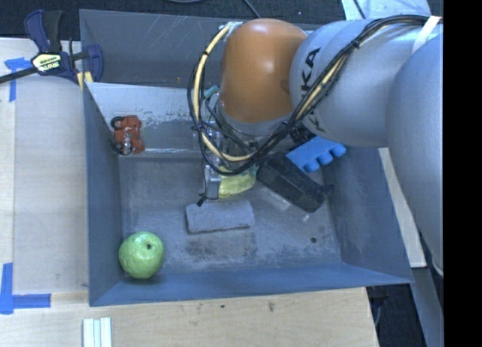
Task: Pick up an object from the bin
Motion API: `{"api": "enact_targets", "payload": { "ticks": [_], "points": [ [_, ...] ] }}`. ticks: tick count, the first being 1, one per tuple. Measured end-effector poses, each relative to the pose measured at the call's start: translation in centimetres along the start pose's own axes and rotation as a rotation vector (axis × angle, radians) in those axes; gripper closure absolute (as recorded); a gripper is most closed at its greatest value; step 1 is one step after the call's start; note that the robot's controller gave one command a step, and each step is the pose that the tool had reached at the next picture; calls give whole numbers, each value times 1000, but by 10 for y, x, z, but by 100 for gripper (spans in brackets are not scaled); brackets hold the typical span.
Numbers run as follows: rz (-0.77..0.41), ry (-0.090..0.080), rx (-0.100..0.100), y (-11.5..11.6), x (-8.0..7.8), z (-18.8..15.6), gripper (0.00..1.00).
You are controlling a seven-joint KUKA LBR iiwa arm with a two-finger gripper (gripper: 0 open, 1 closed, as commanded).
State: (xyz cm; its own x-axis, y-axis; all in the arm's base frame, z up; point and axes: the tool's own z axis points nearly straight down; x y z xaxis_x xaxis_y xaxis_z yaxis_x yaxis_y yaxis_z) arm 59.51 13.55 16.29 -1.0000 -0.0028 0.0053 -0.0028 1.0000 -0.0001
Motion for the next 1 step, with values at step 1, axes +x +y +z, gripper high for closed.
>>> {"api": "enact_targets", "payload": {
  "ticks": [1],
  "points": [
    [3, -8, -1, -1, -2, -5, 0]
  ]
}}
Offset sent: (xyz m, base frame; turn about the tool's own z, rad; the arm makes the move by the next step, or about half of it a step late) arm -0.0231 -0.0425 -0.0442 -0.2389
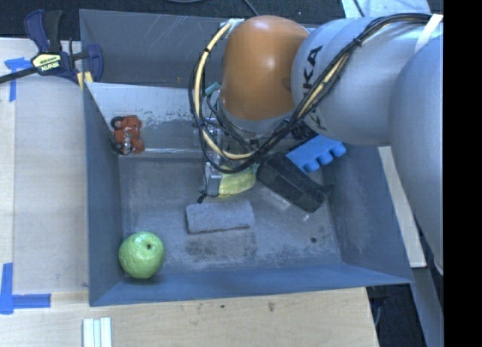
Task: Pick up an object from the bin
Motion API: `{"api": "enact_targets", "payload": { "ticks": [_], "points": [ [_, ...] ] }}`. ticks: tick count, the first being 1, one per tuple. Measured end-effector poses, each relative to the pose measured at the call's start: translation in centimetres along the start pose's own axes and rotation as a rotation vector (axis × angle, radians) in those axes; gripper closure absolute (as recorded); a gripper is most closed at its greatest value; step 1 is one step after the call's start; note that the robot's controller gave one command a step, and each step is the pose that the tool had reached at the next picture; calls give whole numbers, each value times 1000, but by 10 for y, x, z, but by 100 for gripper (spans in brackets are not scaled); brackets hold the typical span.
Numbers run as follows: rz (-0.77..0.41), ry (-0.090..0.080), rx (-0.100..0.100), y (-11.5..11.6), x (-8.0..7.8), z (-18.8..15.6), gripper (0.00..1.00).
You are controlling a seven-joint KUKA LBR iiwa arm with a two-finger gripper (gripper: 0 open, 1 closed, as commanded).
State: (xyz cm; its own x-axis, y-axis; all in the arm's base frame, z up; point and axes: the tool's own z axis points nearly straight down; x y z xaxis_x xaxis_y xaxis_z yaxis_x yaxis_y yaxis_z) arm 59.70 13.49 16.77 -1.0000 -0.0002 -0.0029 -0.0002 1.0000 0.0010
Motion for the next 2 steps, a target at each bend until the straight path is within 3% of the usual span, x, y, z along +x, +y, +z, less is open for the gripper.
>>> {"api": "enact_targets", "payload": {
  "ticks": [1, 2],
  "points": [
    [-74, -3, -1, -9, 6, 11, 0],
    [-313, -3, 0, -39, 40, 50, 0]
  ]
}}
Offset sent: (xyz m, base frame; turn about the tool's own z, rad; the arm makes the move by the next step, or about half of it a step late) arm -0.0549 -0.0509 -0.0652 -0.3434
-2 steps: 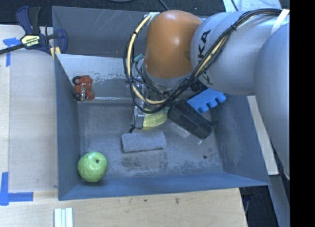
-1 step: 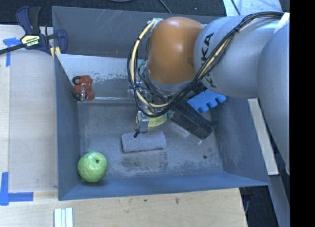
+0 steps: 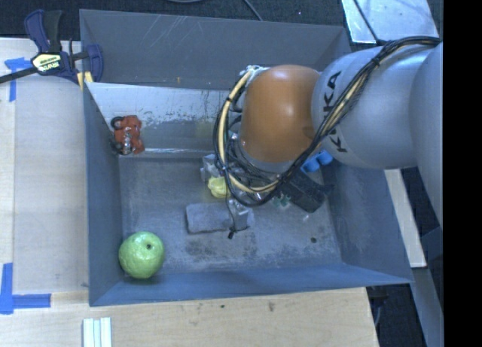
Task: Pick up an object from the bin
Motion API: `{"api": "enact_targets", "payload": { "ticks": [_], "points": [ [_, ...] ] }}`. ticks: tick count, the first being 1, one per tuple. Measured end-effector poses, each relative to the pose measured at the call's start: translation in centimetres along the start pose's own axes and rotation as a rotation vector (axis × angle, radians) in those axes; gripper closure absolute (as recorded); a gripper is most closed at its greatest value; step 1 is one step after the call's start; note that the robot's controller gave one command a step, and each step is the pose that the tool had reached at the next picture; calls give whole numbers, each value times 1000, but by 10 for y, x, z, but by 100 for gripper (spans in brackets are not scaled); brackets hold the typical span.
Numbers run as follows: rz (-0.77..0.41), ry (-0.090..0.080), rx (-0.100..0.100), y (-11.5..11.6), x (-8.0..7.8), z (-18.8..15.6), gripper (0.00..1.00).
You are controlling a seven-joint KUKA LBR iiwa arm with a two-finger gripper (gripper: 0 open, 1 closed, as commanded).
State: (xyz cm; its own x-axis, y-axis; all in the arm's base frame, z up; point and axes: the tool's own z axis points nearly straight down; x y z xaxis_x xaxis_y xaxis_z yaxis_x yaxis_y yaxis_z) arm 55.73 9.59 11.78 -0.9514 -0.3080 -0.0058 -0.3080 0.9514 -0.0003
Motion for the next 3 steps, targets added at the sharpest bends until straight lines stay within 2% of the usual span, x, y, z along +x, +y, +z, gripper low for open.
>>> {"api": "enact_targets", "payload": {
  "ticks": [1, 2, 3],
  "points": [
    [74, 2, -1, -10, 13, 18, 0],
    [-248, -9, 0, -27, -9, 43, 100],
    [-248, -9, 0, -27, -9, 43, 100]
  ]
}}
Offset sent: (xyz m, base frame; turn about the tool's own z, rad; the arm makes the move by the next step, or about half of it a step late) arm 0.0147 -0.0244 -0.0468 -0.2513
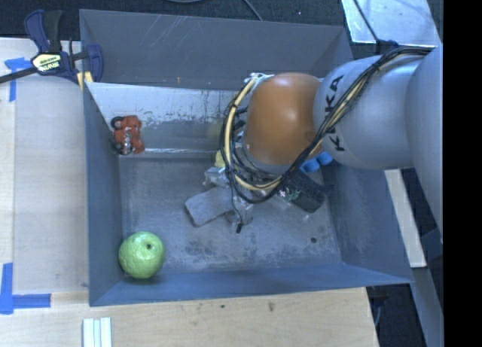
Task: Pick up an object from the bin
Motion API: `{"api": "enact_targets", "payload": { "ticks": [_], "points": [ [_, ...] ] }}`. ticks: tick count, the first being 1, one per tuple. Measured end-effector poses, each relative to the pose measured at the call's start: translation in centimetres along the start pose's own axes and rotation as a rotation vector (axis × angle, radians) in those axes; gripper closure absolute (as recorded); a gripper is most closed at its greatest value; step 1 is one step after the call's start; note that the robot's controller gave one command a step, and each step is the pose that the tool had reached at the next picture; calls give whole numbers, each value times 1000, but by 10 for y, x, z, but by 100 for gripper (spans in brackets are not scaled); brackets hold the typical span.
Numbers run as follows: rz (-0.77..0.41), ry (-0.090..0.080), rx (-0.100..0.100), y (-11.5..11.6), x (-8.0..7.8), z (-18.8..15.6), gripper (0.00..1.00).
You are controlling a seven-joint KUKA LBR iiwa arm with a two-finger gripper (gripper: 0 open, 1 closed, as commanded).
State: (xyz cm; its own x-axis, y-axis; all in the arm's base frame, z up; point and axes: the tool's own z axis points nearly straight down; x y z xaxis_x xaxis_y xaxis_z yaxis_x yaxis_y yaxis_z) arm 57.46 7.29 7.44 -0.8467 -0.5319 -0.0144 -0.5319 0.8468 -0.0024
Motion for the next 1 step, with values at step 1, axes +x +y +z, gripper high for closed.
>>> {"api": "enact_targets", "payload": {
  "ticks": [1],
  "points": [
    [-4, -12, 6, 0, 2, -181, 100]
  ]
}}
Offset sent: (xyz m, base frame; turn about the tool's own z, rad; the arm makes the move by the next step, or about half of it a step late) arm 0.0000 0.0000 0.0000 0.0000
